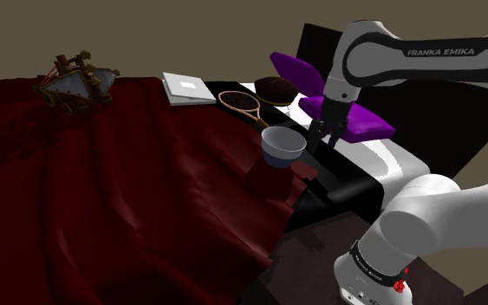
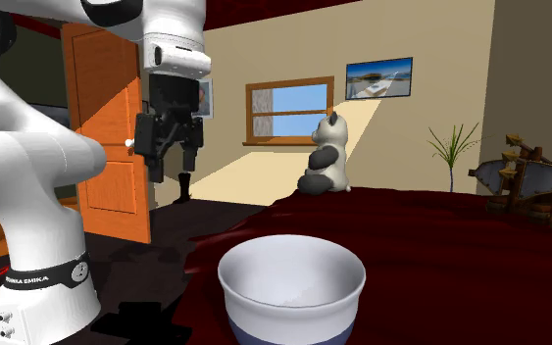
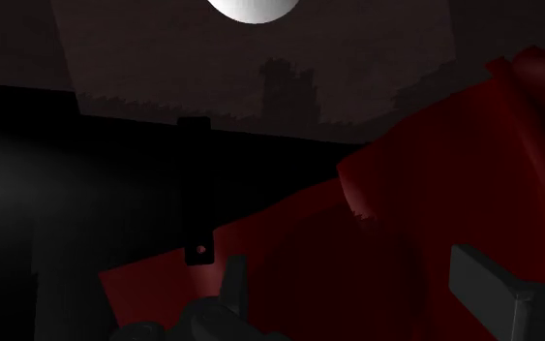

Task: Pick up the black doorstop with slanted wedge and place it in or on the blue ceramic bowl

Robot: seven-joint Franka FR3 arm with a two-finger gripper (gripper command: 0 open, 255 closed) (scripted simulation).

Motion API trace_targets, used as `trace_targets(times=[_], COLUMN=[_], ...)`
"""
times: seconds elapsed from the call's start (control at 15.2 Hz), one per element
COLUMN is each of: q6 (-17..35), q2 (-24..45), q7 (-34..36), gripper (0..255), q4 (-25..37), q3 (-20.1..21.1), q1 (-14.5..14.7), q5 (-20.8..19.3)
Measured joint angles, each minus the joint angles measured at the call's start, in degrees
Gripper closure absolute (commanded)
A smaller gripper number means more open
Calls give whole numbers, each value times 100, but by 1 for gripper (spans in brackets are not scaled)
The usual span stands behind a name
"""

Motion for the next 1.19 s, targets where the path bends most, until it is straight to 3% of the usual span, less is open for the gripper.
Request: trace_targets(times=[0.46, 0.73, 1.19], q6=[1519, 2561, 3513], q2=[54, 436, 1029], q7=[-223, -388, -426], gripper=[0, 0, 0], q4=[-1135, -1581, -1878], q3=[-288, -539, -683], q1=[-464, -833, -959], q5=[-613, -1048, -1247])
